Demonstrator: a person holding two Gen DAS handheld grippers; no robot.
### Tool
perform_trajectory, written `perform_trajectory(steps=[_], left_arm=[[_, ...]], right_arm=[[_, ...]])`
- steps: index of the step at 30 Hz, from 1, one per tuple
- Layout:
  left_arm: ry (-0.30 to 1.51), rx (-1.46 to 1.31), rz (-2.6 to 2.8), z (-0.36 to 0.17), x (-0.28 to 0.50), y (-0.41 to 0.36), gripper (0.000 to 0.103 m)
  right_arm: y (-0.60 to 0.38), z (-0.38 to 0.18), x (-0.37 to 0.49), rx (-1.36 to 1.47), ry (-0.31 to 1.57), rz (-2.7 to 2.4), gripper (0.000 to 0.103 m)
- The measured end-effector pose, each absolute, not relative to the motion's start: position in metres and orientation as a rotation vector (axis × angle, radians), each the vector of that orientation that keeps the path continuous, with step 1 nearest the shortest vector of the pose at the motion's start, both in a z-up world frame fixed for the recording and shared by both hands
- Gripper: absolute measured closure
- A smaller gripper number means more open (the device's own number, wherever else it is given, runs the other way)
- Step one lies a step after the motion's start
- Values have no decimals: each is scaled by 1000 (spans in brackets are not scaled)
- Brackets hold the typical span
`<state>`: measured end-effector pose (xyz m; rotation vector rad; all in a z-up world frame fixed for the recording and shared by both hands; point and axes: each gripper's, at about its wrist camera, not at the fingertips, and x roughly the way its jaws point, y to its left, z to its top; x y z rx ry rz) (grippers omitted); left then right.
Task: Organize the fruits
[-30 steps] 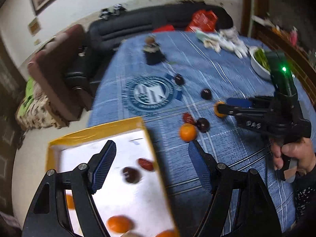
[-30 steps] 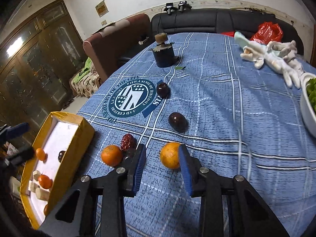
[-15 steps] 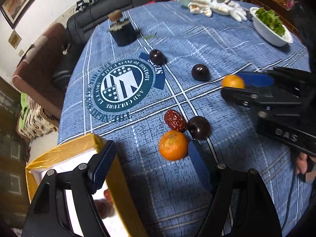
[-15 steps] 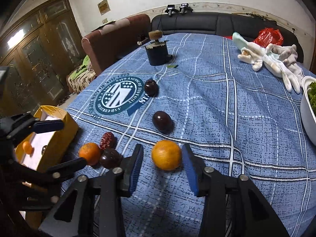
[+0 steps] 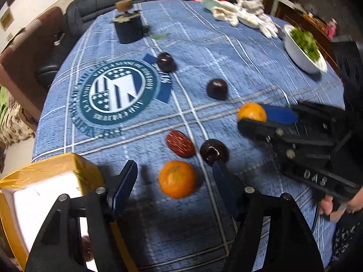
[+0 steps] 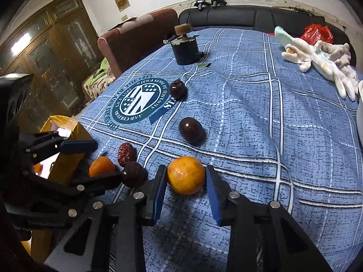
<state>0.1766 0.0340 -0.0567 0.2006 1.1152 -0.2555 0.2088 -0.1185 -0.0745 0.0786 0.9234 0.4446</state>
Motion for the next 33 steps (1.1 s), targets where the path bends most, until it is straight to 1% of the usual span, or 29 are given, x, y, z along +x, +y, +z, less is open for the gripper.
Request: perform_trajectory(steps=[3,6,8,9,10,12,15,17,20,21,22,27,29,33], left_arm=[[1160,237,-258,-64,172,25,35],[1143,228,-248,-64,171,24,36],[1131,175,-248,-59,174,27,43],[1127,147,-269,-57,174,27,50],[1133,134,-278,-57,174,28,53],[1155,119,-300,-62,175,26,53],[1142,139,-294,-62,173,22,54],[1141,118,-289,-61,172,24,57],[1118,95,-275,-57,171,28,67],[1107,90,-271,-56,170,28,72],[1098,83,-265,-55,169,29,73],[1101,71,-262,-60,167,27,73],[1113,90,-270,-64,165,22,71],[1119,117,-253,-65,165,16,69]], right_arm=[[-125,-73,209,84,943,449,69],[-133,-72,209,91,967,462,69],[-137,-69,209,94,974,470,69],[-139,-68,209,97,978,475,69],[-141,-67,208,103,981,480,69],[-145,-67,208,125,989,490,69],[-147,-66,209,156,994,506,69],[-146,-65,209,156,994,512,69],[-147,-63,209,177,994,533,69],[-147,-62,208,183,992,540,69],[-147,-61,208,186,990,545,69],[-144,-55,205,203,981,578,69],[-144,-53,204,210,977,580,69],[-143,-52,205,212,974,579,69]])
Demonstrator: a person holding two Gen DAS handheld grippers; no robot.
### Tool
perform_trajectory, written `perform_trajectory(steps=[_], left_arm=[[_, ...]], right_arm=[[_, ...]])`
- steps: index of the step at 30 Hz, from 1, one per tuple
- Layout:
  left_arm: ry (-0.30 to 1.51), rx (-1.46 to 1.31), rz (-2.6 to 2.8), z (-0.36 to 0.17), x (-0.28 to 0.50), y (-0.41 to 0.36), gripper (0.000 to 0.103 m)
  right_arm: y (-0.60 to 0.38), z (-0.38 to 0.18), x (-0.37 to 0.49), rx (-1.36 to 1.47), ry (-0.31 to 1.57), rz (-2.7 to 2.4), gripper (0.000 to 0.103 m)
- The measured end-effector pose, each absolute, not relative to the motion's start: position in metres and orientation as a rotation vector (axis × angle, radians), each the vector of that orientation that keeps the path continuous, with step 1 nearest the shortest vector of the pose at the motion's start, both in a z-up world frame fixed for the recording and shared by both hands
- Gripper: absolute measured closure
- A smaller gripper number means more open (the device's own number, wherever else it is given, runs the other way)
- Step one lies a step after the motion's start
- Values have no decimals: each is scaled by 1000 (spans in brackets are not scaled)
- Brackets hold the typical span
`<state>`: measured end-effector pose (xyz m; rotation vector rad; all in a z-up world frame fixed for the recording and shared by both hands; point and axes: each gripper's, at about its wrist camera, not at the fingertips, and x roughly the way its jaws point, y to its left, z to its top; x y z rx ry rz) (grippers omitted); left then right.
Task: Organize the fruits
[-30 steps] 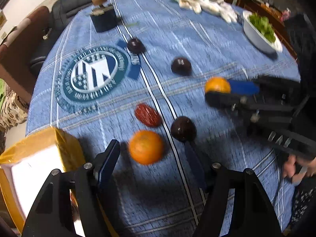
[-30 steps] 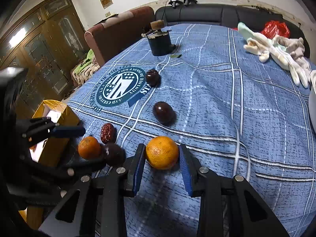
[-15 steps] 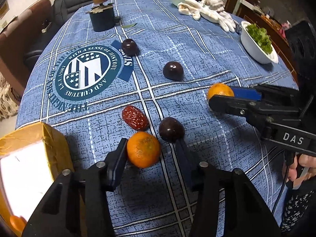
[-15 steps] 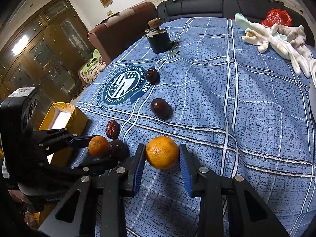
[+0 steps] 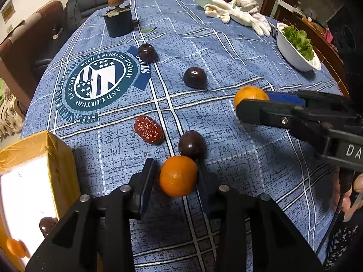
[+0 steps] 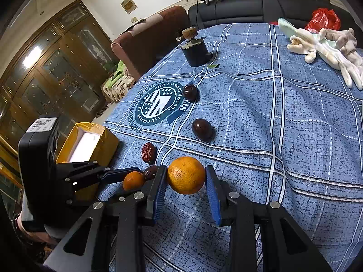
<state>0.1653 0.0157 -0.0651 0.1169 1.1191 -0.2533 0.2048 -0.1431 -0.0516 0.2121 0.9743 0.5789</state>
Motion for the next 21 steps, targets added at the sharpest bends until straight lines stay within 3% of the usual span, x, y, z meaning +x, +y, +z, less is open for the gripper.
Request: perform_trajectory(steps=[6,12,21], left_arm=[[1096,116,-251,-65,162,16,77],[1079,66,-220,-58,147,24,77],[880,-35,-163,11,57,85,77]], right_arm=[[-144,-50,205,217,971,585,69],[-142,-46,202,240,968,615,69],[-100,-15,168,220,908,748,69]])
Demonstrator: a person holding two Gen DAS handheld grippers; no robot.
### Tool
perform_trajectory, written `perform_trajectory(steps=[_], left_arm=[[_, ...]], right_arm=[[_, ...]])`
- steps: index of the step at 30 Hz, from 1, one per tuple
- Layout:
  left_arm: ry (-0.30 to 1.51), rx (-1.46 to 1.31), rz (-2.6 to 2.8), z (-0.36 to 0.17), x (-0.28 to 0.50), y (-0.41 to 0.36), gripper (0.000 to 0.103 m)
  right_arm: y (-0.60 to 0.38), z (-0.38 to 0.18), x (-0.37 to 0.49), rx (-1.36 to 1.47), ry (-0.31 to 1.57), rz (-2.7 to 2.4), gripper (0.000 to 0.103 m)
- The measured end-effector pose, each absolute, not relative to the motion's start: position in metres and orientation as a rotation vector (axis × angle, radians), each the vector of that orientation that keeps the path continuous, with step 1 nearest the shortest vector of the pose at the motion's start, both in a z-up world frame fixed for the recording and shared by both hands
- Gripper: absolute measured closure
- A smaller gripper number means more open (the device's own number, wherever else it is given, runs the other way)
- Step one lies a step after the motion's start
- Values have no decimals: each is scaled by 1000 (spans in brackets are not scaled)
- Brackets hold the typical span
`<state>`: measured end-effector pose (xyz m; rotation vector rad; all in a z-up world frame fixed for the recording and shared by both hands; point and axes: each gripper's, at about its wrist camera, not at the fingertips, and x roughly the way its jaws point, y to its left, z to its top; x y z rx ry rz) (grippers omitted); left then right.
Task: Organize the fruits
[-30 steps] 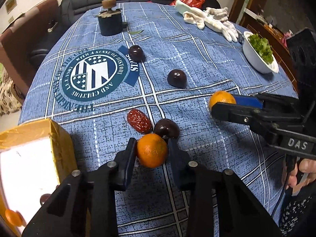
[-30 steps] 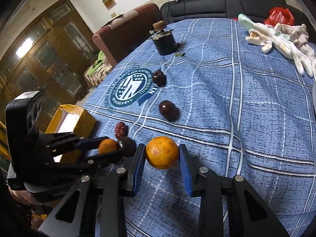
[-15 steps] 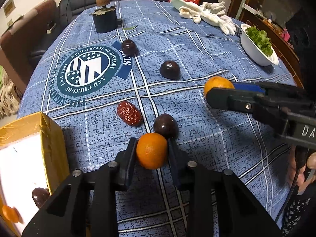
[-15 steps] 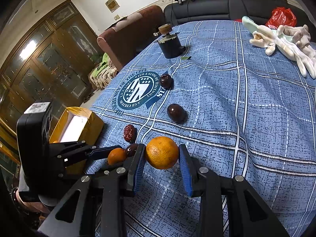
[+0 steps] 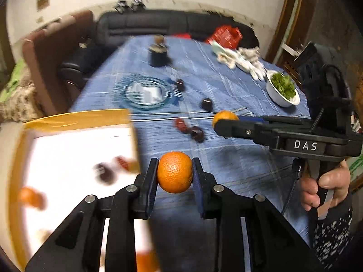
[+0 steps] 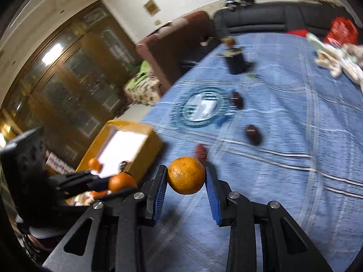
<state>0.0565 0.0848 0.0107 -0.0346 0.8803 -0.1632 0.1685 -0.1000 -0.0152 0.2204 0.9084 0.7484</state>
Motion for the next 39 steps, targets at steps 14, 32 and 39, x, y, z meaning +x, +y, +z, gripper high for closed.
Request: perform_trajectory(steps=[14,32,39], left_arm=[[910,-84,196,-12,-35,212,77],[807,-21,-31,35,5,127,52],[895,-15,-120,0,80,63,52]], right_arm=[[84,-4,73,-110,884,985,69],[-53,2,176,-8,799,557,54],[-119,-56,235,16,908,426,66]])
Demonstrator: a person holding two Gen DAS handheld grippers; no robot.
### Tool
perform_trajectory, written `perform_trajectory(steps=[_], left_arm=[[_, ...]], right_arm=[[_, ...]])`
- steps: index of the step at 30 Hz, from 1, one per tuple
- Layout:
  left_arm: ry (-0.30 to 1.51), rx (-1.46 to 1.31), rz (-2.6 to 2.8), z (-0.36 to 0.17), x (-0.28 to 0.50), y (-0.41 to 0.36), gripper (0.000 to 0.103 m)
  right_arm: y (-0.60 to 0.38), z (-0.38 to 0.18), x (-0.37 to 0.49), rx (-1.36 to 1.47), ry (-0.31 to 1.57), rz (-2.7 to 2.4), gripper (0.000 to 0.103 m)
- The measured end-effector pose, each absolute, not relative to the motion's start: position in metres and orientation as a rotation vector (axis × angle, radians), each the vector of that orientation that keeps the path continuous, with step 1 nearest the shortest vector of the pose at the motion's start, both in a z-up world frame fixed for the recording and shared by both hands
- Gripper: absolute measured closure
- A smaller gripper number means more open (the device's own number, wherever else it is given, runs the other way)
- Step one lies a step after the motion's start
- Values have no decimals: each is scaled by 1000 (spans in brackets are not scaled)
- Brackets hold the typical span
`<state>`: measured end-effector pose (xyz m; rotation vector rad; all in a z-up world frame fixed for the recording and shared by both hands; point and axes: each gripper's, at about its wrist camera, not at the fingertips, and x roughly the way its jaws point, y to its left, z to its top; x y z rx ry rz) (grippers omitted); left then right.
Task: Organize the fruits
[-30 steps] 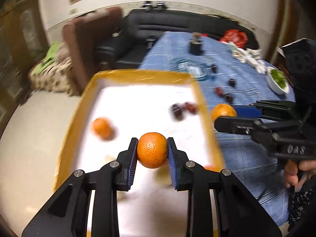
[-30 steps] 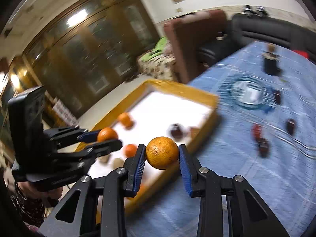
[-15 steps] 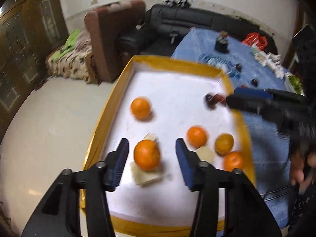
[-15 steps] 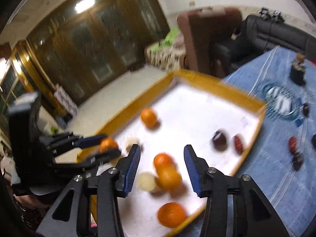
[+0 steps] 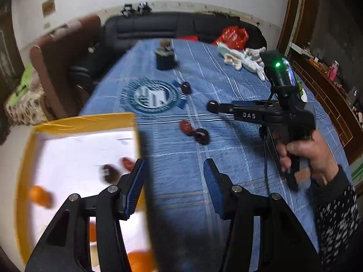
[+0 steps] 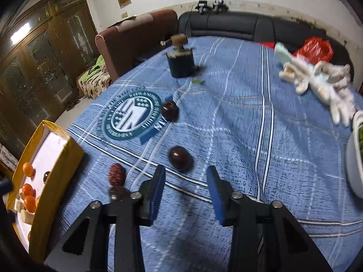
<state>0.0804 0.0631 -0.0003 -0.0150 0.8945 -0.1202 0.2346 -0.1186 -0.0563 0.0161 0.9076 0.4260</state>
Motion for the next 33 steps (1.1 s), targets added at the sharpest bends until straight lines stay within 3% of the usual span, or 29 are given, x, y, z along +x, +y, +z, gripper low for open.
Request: perform_trajectory(steps=[11,14,19,33], left_arm=[[996,-88,-29,-40,130,34,52],[1010,-87,-20,-51,139,29,52],[1017,-132,-13,-62,153,26,50],[964,-135,-70,-68,175,3,50]], right_arm=[[-78,-73,260,-79,904,443,66],[-76,-76,261,-113,894,422,70],[-85,-76,270,-59,887,429,75],[-140,-65,259,123,902,483,76]])
